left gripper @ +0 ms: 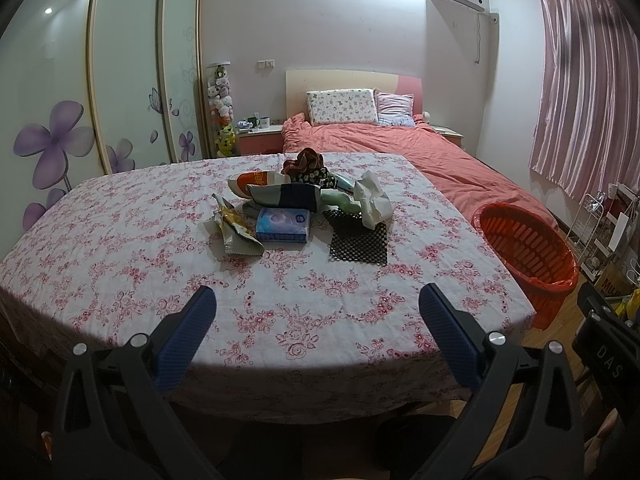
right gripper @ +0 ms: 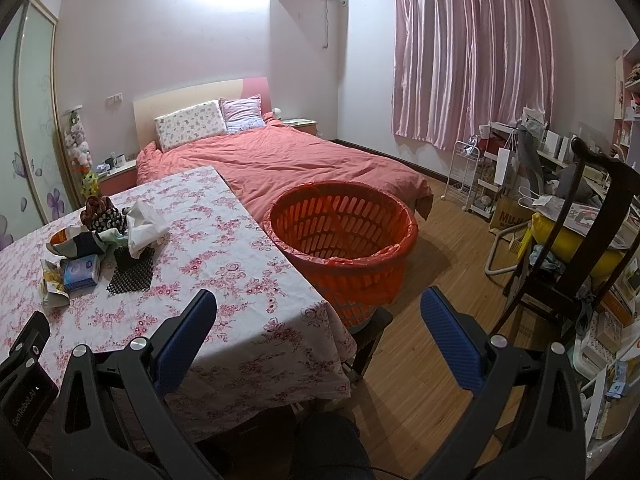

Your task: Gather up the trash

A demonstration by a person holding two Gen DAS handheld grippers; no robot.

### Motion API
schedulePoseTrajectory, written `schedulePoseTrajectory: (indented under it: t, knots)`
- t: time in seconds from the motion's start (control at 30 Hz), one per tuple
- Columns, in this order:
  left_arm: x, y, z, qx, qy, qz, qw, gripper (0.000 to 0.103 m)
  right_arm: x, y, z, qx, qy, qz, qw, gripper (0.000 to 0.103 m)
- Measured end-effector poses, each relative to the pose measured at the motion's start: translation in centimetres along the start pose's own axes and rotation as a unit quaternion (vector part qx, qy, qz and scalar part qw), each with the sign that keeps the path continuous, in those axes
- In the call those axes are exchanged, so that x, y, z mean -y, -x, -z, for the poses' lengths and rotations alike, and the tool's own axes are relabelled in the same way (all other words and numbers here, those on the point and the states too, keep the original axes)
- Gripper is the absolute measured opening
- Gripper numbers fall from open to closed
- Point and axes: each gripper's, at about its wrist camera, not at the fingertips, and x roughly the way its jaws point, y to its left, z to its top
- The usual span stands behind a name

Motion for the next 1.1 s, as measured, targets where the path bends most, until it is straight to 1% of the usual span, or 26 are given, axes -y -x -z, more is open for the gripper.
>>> schedulePoseTrajectory:
  t: [0.87,1.07,1.1]
  knots:
    - [-0.01,-0.04,0.00,-0.002,0.001,0.001,1.0000,0.099,0.17,-0.05,0.04,-0.002,0.000,0.000,1.000,0.101]
    - [0.14,-0.19,0.45,-0.006,0.002,0.000,1.0000,0.099,0.43,-0.05,0.00,-0.003,0.000,0.000,1.000,0.101]
    - [0.09,-0.21,0.41,-0.008,0.002,0.000,1.0000,0.099,0.17,-0.27,0.57,-0.004,-0.001,-0.001,1.000,0.101]
